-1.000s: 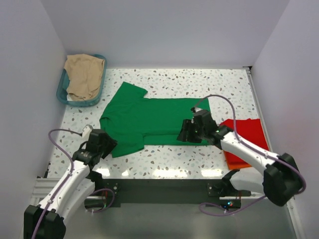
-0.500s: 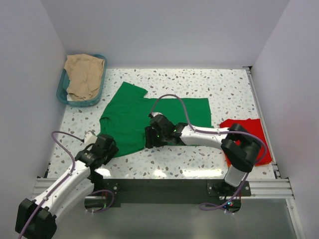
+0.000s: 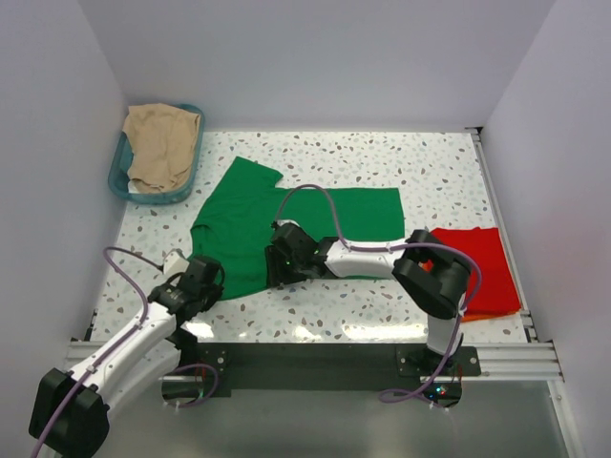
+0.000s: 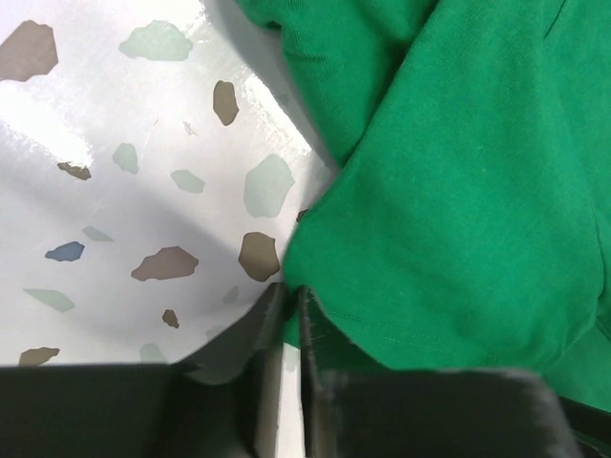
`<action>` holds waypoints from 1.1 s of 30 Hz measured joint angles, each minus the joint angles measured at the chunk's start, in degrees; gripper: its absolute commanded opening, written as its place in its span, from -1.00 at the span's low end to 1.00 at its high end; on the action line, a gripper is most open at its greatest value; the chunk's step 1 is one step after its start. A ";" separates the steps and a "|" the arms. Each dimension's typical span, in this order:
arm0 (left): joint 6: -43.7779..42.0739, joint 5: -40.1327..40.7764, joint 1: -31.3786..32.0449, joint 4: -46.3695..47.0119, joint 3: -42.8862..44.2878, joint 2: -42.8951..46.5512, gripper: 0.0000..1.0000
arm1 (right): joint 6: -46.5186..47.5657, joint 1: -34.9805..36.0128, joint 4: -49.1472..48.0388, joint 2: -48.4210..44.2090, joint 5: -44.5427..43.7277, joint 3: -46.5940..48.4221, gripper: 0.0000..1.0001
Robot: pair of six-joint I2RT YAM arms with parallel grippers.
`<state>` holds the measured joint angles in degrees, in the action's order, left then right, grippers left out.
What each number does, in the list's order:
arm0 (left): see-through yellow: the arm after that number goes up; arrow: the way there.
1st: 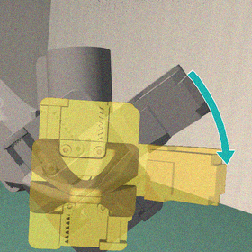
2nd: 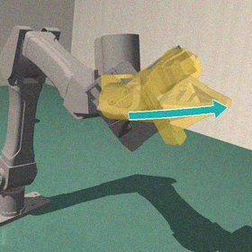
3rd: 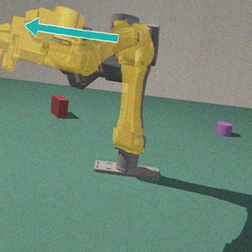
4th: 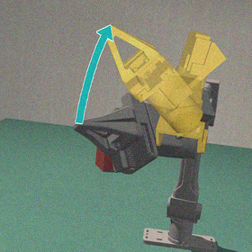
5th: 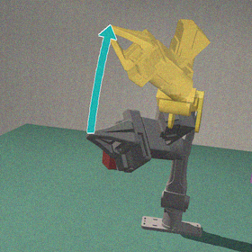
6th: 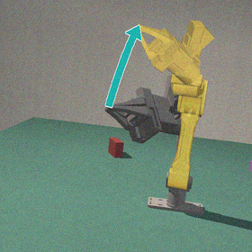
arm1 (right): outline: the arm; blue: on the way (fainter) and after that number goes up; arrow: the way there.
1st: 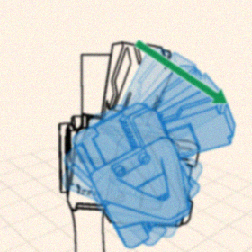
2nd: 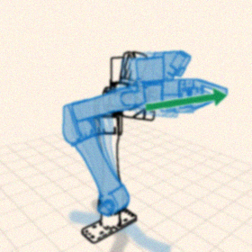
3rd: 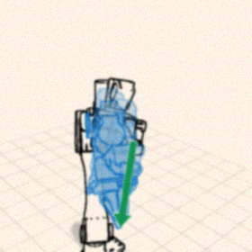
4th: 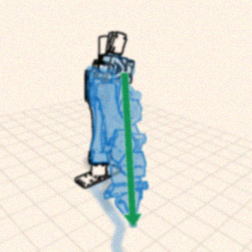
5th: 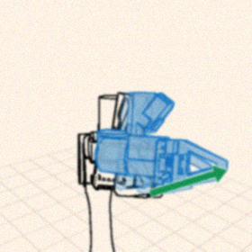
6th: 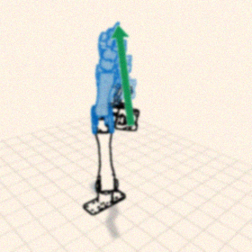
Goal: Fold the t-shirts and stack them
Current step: Fold the tshirt
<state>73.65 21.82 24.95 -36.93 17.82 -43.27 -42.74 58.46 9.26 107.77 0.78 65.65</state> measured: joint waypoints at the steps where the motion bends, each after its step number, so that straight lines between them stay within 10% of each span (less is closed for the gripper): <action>1: -0.26 -0.04 0.00 0.24 -0.09 0.00 -0.84 | -0.20 0.11 -0.11 0.28 0.02 0.28 -0.03; 10: -3.50 -0.28 0.00 2.86 -0.15 0.48 -1.00 | -2.14 0.42 -0.13 2.56 0.63 2.12 -0.96; 33: -18.82 -0.46 -8.83 16.15 25.07 -24.30 -1.00 | -0.22 -9.92 5.40 9.66 6.29 22.18 -1.00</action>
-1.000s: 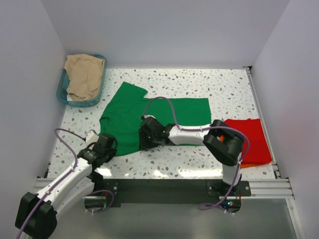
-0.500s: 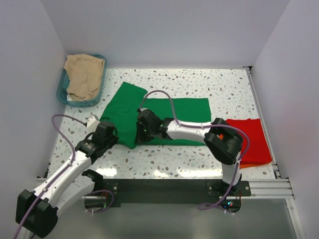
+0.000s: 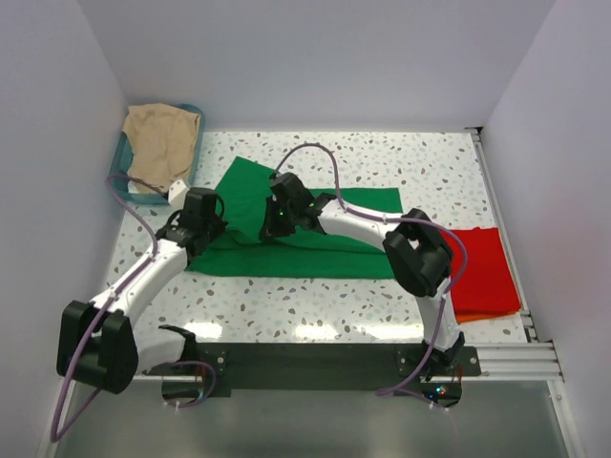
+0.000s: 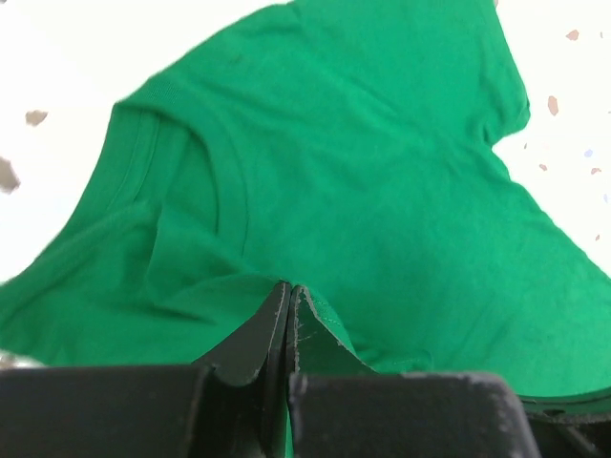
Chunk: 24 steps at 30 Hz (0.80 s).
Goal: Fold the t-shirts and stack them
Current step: Fold the tshirt
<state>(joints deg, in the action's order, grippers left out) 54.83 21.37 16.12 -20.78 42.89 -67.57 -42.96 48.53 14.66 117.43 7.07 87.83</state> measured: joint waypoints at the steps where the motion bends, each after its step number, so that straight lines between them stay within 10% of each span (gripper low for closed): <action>1: -0.59 -0.48 -0.74 1.03 0.85 -1.73 -1.00 | 0.31 -0.57 0.37 0.87 0.20 1.18 -0.96; 18: -4.37 -4.31 -3.69 10.16 12.70 -21.94 -1.00 | 5.60 -6.21 5.11 8.96 1.77 12.74 -0.86; 24: -5.38 -5.75 -4.33 12.17 16.24 -26.21 -0.94 | 6.69 -7.72 5.42 9.92 2.08 12.76 -0.19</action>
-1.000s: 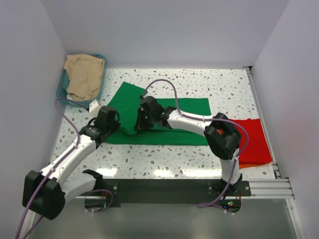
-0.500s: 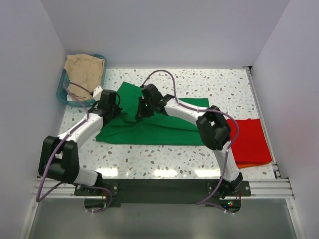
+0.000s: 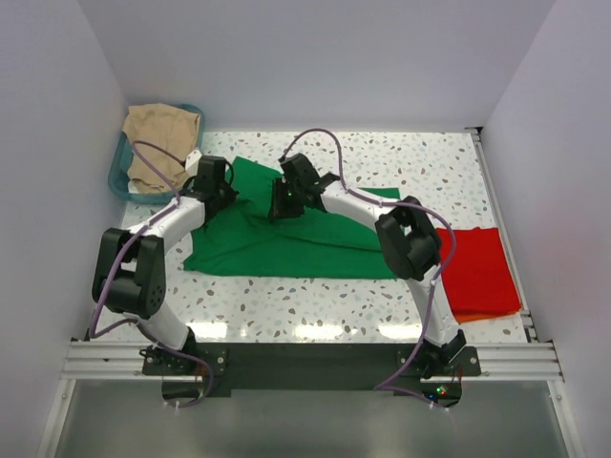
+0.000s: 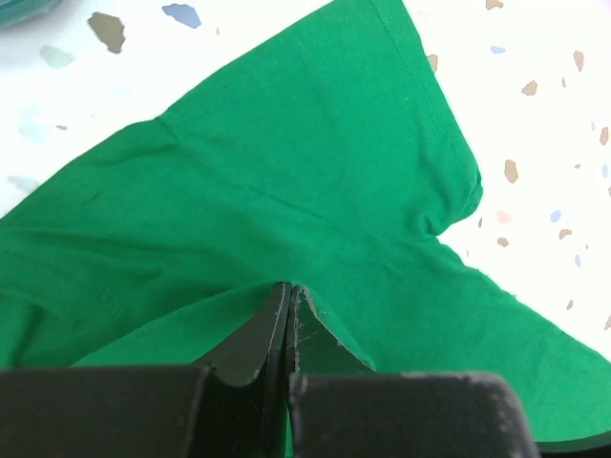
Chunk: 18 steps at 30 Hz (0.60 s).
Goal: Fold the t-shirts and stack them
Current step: Fold the tshirt
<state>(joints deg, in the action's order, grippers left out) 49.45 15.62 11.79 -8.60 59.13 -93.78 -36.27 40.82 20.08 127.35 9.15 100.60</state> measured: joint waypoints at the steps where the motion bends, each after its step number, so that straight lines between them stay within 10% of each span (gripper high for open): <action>1: -0.20 -0.33 -0.13 0.26 0.39 -0.66 -0.82 | 0.48 -0.26 0.02 0.00 0.00 0.00 -0.04; 8: -1.11 -2.95 -1.70 1.53 0.76 -2.21 0.24 | 2.86 -1.57 0.48 -3.72 -2.84 -4.42 0.21; 18: -0.42 -6.05 -2.25 2.69 -5.09 7.76 0.21 | 4.07 -1.99 0.55 -28.26 -10.60 -29.97 -0.17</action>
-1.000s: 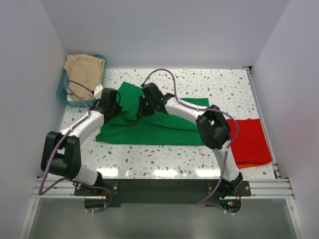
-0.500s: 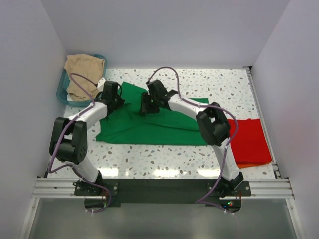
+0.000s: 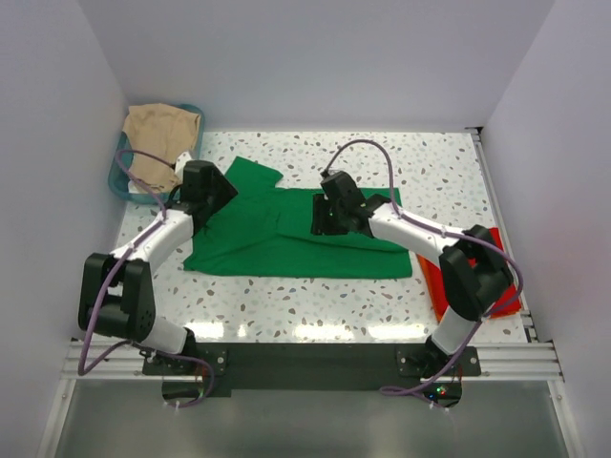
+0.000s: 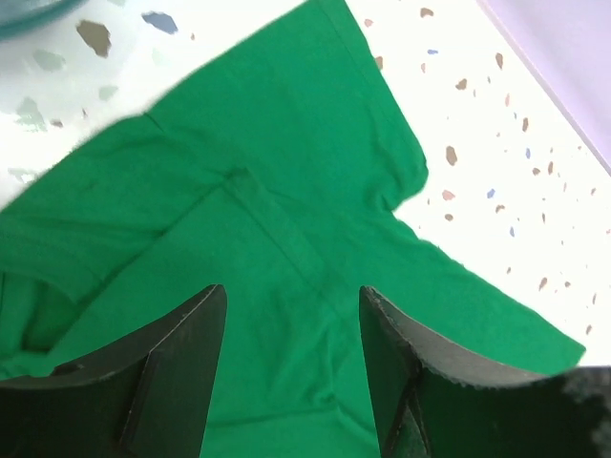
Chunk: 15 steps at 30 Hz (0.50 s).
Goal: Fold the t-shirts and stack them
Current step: Fold the tshirt
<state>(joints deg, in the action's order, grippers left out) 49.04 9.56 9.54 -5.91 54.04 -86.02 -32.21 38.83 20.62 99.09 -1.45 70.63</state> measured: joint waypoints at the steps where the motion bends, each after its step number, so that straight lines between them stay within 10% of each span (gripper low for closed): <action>1: 0.09 -0.20 0.37 0.39 -1.11 1.33 0.19 | 0.04 0.00 -0.02 -1.27 -0.72 -1.86 -0.20; 15: 2.40 -5.16 7.85 5.75 -15.54 6.62 0.07 | 1.79 0.00 2.16 -1.53 -8.83 -8.79 -0.36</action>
<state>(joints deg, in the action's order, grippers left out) 51.44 4.40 17.39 -0.16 38.50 -79.40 -30.41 38.83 22.79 97.56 -10.28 61.84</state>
